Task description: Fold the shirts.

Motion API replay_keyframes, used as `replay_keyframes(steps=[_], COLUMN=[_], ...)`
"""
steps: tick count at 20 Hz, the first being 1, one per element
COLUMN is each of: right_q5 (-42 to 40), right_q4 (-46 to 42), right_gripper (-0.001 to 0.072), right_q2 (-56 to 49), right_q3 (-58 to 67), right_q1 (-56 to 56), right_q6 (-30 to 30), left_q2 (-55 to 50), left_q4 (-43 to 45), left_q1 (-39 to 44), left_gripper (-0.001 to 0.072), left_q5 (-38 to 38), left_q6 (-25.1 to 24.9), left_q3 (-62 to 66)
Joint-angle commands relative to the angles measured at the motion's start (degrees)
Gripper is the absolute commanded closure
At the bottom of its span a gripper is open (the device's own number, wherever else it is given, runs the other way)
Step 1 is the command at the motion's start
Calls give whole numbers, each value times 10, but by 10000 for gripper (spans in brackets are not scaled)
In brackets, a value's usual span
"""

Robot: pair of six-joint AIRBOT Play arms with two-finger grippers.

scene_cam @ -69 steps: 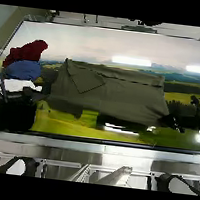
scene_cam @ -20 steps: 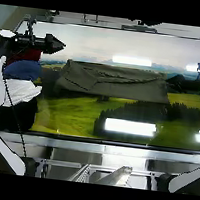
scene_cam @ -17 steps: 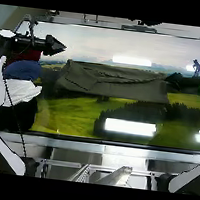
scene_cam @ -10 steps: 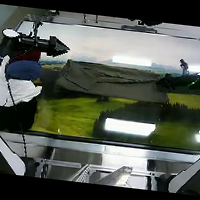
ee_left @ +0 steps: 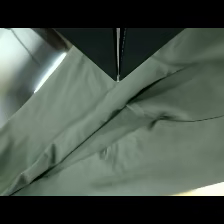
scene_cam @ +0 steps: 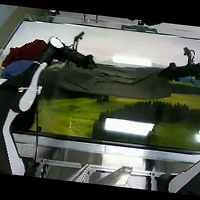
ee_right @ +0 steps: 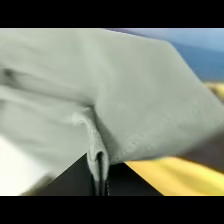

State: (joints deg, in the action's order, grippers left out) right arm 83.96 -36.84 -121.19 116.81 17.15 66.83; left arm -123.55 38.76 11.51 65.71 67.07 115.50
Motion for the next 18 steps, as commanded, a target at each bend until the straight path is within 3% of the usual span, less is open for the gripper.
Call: replay_keyframes(steps=[1,6,11,15,18], right_q5=[16,9,-70,-132,-222], right_q4=[73,98,103,103,114], right_gripper=[698,698,698,698,698], right_q2=[70,117,115,104,90], right_q3=[7,7,7,6,6], right_q1=[-19,-107,-213,-266,-315], right_q6=[35,106,151,162,165], left_q2=[-32,-57,-82,-14,85], left_q4=[33,33,32,1,3], left_q1=[84,156,151,83,-5], left_gripper=[705,705,704,705,706], left_q5=[-78,-159,-152,-2,135], left_q6=[19,40,60,63,48], left_q3=[0,1,28,28,28])
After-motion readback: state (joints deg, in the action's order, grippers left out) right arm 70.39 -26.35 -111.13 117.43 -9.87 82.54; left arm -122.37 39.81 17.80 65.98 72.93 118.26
